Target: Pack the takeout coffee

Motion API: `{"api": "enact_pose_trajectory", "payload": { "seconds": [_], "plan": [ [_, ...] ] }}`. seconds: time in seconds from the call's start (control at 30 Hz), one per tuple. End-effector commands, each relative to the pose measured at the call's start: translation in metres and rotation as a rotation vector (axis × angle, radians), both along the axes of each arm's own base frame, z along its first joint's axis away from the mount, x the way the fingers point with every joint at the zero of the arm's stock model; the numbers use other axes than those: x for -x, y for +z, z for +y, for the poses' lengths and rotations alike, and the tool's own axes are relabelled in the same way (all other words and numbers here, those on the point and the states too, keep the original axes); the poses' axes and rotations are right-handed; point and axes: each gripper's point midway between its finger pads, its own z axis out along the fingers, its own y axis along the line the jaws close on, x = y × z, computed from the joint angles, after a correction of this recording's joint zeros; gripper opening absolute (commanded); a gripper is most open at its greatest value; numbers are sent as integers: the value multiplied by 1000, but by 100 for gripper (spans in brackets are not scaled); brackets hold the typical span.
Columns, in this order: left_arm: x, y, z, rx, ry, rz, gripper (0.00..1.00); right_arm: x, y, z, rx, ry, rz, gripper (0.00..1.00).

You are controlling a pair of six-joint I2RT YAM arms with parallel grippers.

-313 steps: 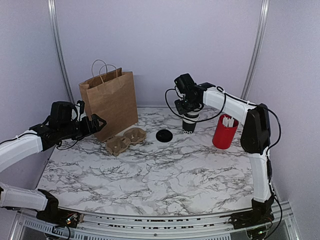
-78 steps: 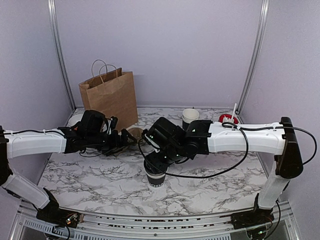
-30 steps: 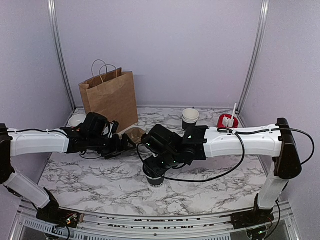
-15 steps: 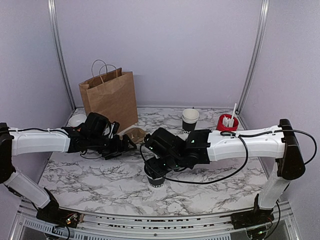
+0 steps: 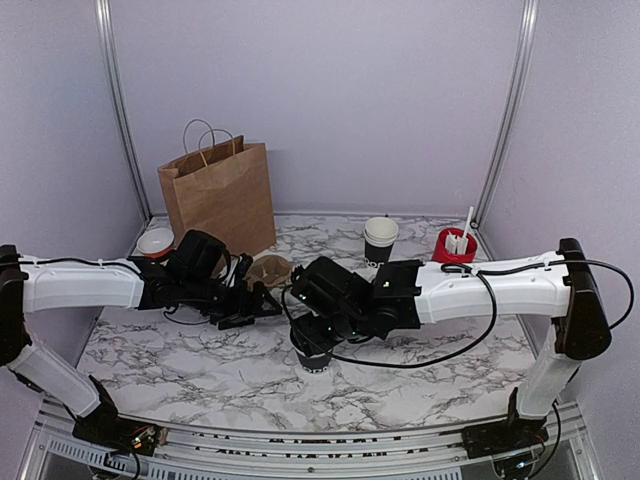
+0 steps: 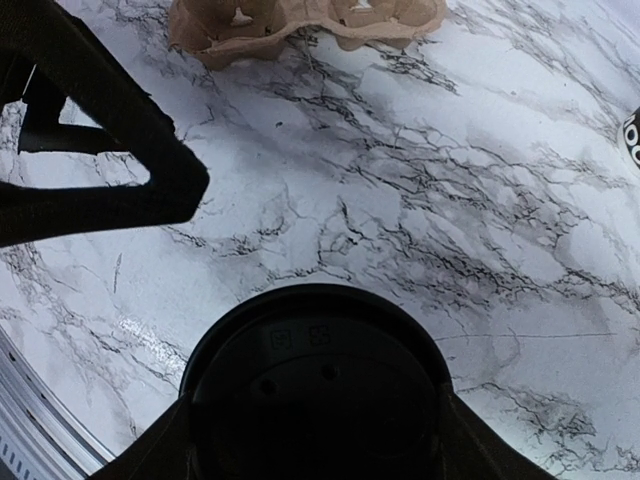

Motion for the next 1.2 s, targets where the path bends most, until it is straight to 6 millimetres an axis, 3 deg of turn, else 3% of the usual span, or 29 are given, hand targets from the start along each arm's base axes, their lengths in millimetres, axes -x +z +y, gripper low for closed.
{"api": "enact_pose_trajectory", "payload": {
  "seconds": [0.0,0.13,0.57,1.17],
  "plan": [
    [23,0,-3,26,-50,62,88,7,-28,-24,128,3,31,71],
    [31,3,-6,45,-63,76,81,8,-27,-22,122,7,33,71],
    [32,6,-9,50,-71,74,77,8,-21,-19,95,8,31,72],
    [43,1,-40,44,-142,91,62,9,-19,-18,85,12,32,73]
  ]
}}
